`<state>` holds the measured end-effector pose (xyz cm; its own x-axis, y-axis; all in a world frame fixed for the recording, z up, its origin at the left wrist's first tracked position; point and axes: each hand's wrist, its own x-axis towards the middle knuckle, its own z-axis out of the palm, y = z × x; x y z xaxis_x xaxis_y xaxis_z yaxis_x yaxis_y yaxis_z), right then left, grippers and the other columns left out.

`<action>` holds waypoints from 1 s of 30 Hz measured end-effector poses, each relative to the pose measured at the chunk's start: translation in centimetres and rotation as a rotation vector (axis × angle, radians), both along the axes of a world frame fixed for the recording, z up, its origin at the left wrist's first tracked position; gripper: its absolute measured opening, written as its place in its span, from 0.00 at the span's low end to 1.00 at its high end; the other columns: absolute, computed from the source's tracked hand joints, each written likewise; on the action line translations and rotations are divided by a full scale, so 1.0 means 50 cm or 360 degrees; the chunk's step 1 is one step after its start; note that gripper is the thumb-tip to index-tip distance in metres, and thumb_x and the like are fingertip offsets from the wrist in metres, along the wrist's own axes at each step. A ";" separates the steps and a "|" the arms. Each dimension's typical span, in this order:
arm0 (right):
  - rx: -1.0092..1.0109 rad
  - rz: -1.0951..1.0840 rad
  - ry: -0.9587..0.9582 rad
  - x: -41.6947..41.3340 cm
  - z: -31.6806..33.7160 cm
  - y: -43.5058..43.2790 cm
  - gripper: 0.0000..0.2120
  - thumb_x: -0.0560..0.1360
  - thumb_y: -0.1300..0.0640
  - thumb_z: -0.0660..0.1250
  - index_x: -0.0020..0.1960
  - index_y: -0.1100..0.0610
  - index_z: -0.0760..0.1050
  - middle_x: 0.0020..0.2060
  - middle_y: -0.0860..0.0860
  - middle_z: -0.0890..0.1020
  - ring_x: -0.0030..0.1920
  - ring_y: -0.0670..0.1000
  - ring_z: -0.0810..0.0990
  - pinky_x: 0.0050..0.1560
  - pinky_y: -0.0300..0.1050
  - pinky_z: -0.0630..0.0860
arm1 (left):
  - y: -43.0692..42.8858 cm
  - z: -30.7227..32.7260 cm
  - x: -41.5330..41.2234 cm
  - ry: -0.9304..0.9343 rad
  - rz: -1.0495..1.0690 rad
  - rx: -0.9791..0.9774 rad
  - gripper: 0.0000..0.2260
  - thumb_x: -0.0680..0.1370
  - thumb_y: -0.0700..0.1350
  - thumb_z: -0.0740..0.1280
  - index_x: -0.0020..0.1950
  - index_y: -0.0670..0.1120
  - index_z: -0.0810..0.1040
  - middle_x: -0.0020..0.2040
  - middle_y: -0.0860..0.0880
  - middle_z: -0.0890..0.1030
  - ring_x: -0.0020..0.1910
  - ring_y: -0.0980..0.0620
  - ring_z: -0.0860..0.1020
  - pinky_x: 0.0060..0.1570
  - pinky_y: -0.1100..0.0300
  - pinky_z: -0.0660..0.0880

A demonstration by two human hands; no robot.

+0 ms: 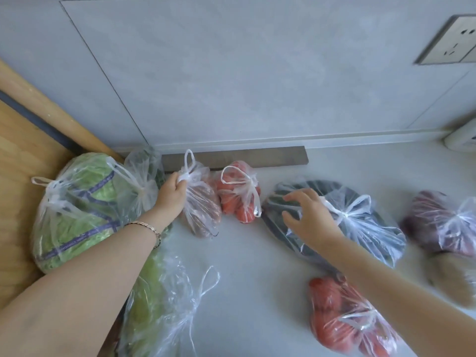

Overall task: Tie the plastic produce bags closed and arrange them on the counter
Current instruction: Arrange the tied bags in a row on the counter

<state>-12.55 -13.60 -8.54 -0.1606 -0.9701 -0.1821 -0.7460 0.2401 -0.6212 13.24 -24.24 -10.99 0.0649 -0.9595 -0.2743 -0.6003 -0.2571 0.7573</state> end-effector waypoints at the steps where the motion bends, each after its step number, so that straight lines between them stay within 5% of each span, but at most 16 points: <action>1: -0.0043 0.0024 0.0067 -0.028 0.014 0.024 0.12 0.71 0.57 0.69 0.54 0.57 0.78 0.49 0.48 0.75 0.49 0.54 0.76 0.55 0.45 0.74 | 0.010 0.001 -0.008 -0.0083 -0.0024 0.0010 0.14 0.81 0.41 0.53 0.63 0.35 0.66 0.44 0.44 0.73 0.38 0.50 0.69 0.39 0.57 0.66; 3: 0.0031 0.0171 0.0152 -0.072 0.024 0.073 0.07 0.70 0.54 0.70 0.47 0.55 0.79 0.38 0.43 0.74 0.41 0.50 0.75 0.45 0.40 0.75 | 0.038 0.002 -0.030 -0.0293 0.0003 -0.0110 0.13 0.78 0.38 0.57 0.61 0.34 0.65 0.49 0.38 0.73 0.42 0.44 0.72 0.40 0.53 0.70; 4: 0.0088 0.0250 0.0240 -0.088 0.024 0.101 0.08 0.70 0.51 0.70 0.46 0.53 0.78 0.36 0.41 0.74 0.39 0.48 0.75 0.42 0.41 0.76 | 0.059 -0.007 -0.040 -0.0412 0.0010 -0.0199 0.17 0.76 0.37 0.60 0.64 0.34 0.63 0.59 0.35 0.70 0.53 0.39 0.72 0.51 0.49 0.72; 6: -0.0137 0.0311 0.0487 -0.123 0.003 0.158 0.13 0.69 0.48 0.68 0.51 0.53 0.76 0.42 0.46 0.76 0.41 0.49 0.76 0.43 0.49 0.80 | 0.120 -0.022 -0.063 -0.0600 -0.0071 -0.0332 0.28 0.73 0.37 0.65 0.70 0.36 0.59 0.72 0.34 0.57 0.71 0.35 0.58 0.69 0.45 0.61; 9: -0.0389 0.0040 0.0822 -0.183 -0.036 0.184 0.28 0.68 0.47 0.67 0.64 0.57 0.66 0.60 0.57 0.70 0.59 0.59 0.70 0.59 0.62 0.72 | 0.217 -0.053 -0.074 -0.0964 -0.0646 -0.0537 0.32 0.68 0.40 0.70 0.70 0.39 0.63 0.74 0.34 0.55 0.73 0.32 0.55 0.70 0.37 0.58; 13: 0.0469 0.0018 0.0866 -0.227 -0.050 0.136 0.49 0.66 0.38 0.70 0.76 0.53 0.47 0.75 0.55 0.56 0.75 0.57 0.53 0.73 0.58 0.51 | 0.304 -0.074 -0.025 -0.1524 -0.1121 0.0435 0.30 0.76 0.55 0.62 0.75 0.53 0.53 0.77 0.43 0.40 0.75 0.38 0.40 0.70 0.34 0.45; 16: 0.0646 0.0155 0.0850 -0.202 -0.075 0.097 0.33 0.70 0.45 0.69 0.71 0.52 0.63 0.69 0.54 0.68 0.70 0.56 0.65 0.70 0.55 0.59 | 0.340 -0.078 0.018 -0.1678 -0.1144 0.0672 0.28 0.74 0.54 0.65 0.72 0.55 0.58 0.77 0.43 0.40 0.74 0.35 0.38 0.69 0.32 0.46; 20: 0.0510 -0.0111 0.0763 -0.188 -0.084 0.070 0.11 0.73 0.65 0.62 0.56 0.62 0.74 0.57 0.59 0.76 0.58 0.60 0.76 0.57 0.52 0.72 | 0.377 -0.068 0.045 -0.1848 -0.1162 0.0655 0.24 0.76 0.42 0.61 0.70 0.55 0.61 0.77 0.44 0.38 0.74 0.35 0.36 0.68 0.31 0.46; 23: 0.0345 -0.0360 0.0448 -0.210 -0.055 0.050 0.06 0.73 0.68 0.59 0.44 0.59 0.73 0.50 0.64 0.80 0.53 0.64 0.78 0.48 0.49 0.72 | 0.388 -0.061 0.044 -0.1915 -0.1108 0.0688 0.27 0.76 0.37 0.59 0.72 0.57 0.60 0.77 0.44 0.35 0.73 0.32 0.34 0.67 0.29 0.45; 30: 0.0024 -0.0329 0.0417 -0.207 0.004 0.046 0.08 0.72 0.67 0.58 0.34 0.61 0.70 0.29 0.56 0.72 0.34 0.59 0.72 0.31 0.44 0.64 | 0.378 -0.056 0.051 -0.1818 -0.0964 0.0858 0.18 0.74 0.42 0.61 0.64 0.53 0.69 0.76 0.43 0.32 0.71 0.30 0.33 0.68 0.29 0.47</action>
<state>-22.90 -11.31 -8.35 -0.3968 -0.9097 -0.1226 -0.8144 0.4105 -0.4102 15.81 -5.34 -13.80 0.1186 -0.7134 -0.6906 -0.9313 0.1613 -0.3266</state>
